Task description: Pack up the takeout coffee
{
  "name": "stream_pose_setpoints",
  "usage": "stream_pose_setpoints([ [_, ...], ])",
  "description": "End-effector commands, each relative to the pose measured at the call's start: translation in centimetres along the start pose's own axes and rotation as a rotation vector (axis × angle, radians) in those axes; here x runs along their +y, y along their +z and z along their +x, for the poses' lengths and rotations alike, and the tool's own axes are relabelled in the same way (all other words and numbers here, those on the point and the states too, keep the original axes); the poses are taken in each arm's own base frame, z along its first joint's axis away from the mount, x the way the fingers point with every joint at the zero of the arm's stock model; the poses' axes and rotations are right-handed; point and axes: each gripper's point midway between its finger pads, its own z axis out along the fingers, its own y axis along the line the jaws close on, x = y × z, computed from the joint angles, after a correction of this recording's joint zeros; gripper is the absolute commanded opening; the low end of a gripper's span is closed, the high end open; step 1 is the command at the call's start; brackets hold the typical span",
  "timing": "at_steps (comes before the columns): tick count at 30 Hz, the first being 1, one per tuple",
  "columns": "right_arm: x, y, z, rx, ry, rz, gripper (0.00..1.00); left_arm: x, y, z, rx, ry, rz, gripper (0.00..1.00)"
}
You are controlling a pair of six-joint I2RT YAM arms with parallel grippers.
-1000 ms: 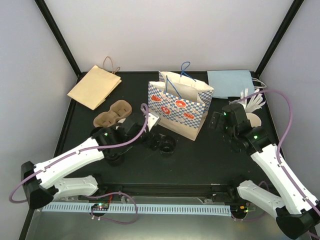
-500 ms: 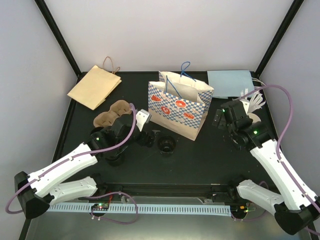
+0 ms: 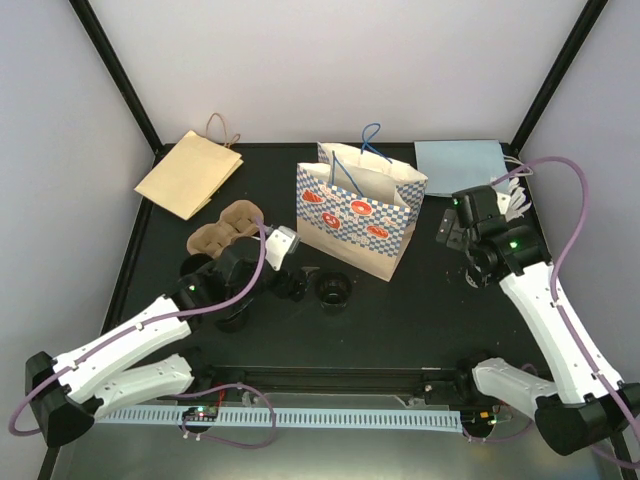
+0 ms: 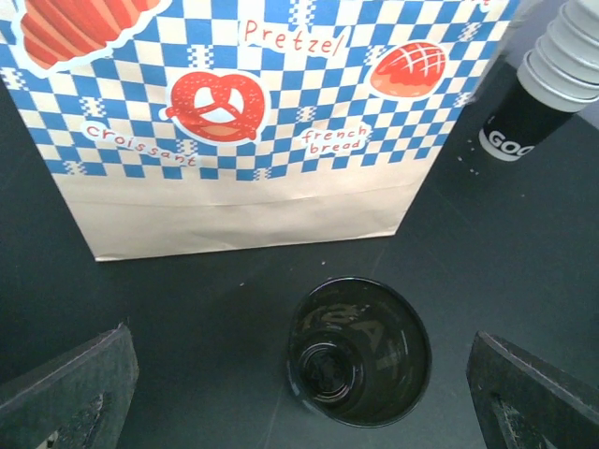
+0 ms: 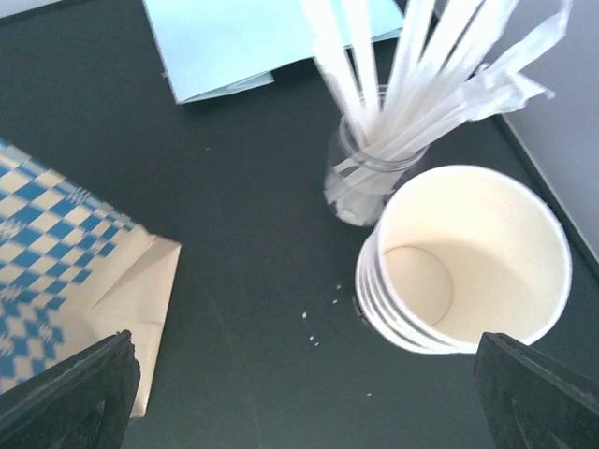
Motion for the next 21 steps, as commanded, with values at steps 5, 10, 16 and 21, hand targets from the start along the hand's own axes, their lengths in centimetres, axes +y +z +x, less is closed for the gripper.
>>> stream_pose_setpoints([
  [5, -1.3, 2.0, -3.0, 0.068, 0.102, -0.035, 1.00, -1.5, -0.4, -1.3, -0.080, -0.045, 0.096, 0.99],
  [10, -3.5, 3.9, -3.8, 0.118, 0.223, 0.009, 0.99, -1.7, -0.4, -0.8, -0.061, -0.049, 0.113, 0.99],
  [16, -3.7, 4.6, -6.6, 0.050, 0.323, -0.033, 0.86, -1.6, -0.4, -0.7, -0.069, -0.045, 0.108, 0.99],
  [21, -3.7, 5.2, -7.5, 0.060, 0.299, -0.009, 0.79, -1.3, -0.7, -0.7, -0.070, -0.034, 0.095, 0.99],
])
